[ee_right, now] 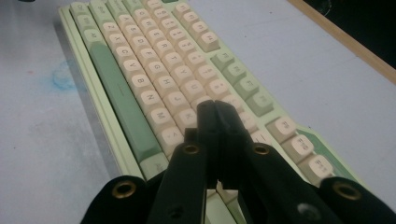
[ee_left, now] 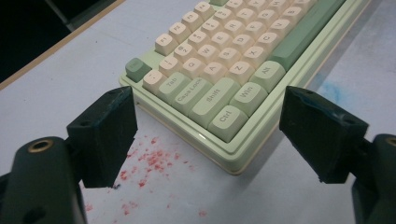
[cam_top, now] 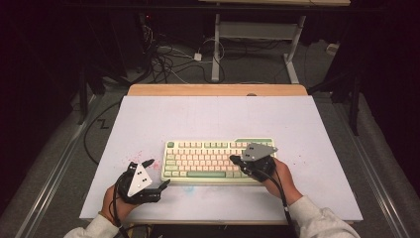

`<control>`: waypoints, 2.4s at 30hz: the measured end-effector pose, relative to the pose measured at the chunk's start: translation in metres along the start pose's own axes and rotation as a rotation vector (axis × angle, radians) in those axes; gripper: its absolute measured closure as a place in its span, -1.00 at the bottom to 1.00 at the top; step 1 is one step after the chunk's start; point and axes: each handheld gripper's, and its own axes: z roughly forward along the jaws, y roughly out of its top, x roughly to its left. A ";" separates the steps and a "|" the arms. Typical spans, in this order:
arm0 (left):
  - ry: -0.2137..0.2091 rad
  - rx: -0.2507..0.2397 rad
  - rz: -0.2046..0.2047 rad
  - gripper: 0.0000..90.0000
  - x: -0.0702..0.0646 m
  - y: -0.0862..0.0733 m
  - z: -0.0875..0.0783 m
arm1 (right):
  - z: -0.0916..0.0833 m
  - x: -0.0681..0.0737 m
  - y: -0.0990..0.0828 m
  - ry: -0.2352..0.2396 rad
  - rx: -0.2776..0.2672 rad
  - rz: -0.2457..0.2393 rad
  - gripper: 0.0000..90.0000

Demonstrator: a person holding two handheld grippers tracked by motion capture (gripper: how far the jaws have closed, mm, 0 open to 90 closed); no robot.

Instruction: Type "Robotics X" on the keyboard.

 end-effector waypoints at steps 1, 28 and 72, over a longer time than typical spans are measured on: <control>0.000 -0.002 0.000 -0.59 0.000 0.000 0.000 | 0.005 0.001 0.002 0.003 0.012 -0.007 1.00; -0.013 0.011 -0.001 -0.59 0.000 0.000 0.003 | 0.057 -0.001 0.022 -0.004 0.117 -0.034 1.00; -0.024 0.043 0.020 -0.59 -0.002 -0.001 0.007 | 0.032 -0.006 0.021 -0.031 0.045 0.029 0.77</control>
